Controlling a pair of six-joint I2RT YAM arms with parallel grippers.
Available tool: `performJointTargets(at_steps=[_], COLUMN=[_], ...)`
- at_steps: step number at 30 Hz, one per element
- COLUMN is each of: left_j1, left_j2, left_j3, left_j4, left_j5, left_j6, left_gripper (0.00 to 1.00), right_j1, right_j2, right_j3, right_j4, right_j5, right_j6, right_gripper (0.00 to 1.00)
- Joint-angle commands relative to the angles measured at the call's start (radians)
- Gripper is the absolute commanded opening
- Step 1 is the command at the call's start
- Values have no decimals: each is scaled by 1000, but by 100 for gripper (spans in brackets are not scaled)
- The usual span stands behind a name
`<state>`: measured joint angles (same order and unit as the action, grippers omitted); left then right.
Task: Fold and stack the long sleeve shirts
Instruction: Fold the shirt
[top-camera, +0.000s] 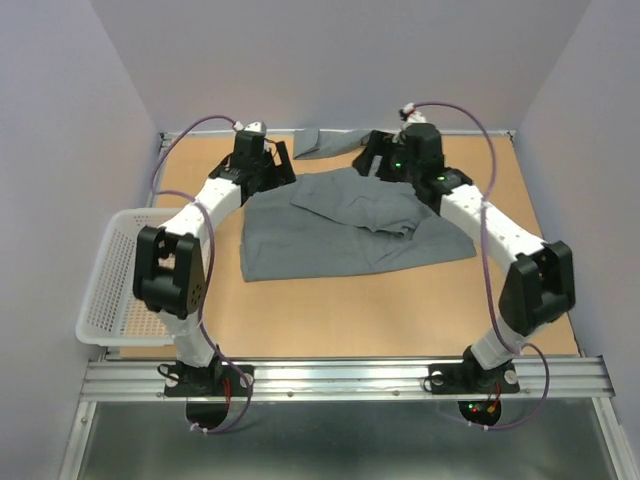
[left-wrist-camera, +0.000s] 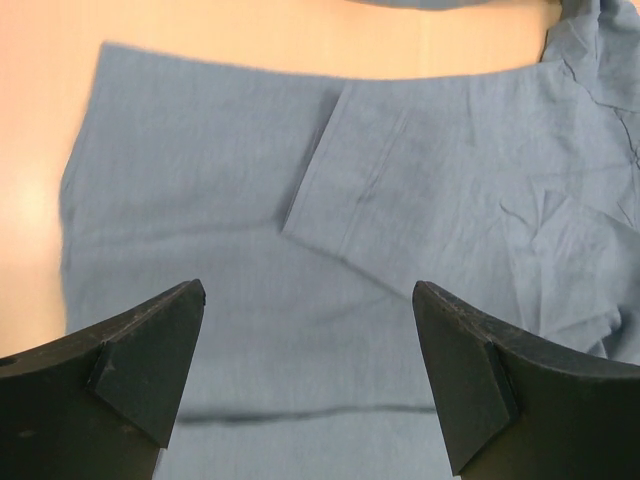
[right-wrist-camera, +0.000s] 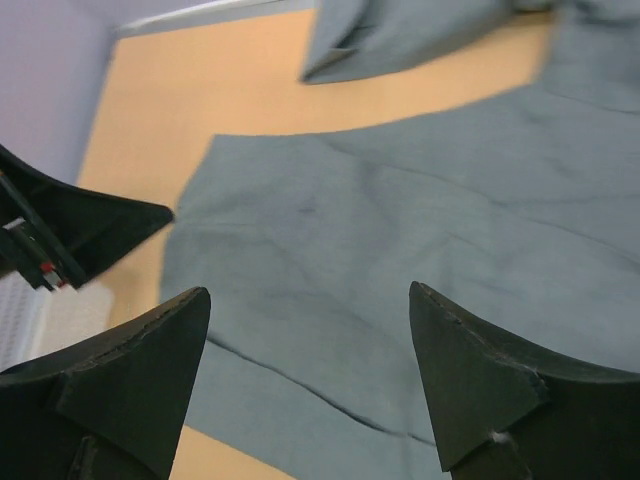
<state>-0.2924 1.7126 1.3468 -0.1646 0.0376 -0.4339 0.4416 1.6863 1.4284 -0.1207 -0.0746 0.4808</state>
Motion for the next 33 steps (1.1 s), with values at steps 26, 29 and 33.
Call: performJointTargets(at_steps=[26, 29, 33], left_j1=[-4, -4, -4], left_j2=[670, 697, 713], left_j3=[647, 663, 664], left_j4=[57, 57, 45], left_j5=[303, 324, 352], left_j6=[348, 339, 333], left_gripper=[66, 65, 65], right_j1=[-64, -64, -64], right_j2=[-375, -372, -370], right_j3=[-453, -456, -454], right_j4=[-194, -195, -195], right_j5=[-44, -39, -42], right_j6=[-123, -123, -123], right_gripper=[85, 85, 85])
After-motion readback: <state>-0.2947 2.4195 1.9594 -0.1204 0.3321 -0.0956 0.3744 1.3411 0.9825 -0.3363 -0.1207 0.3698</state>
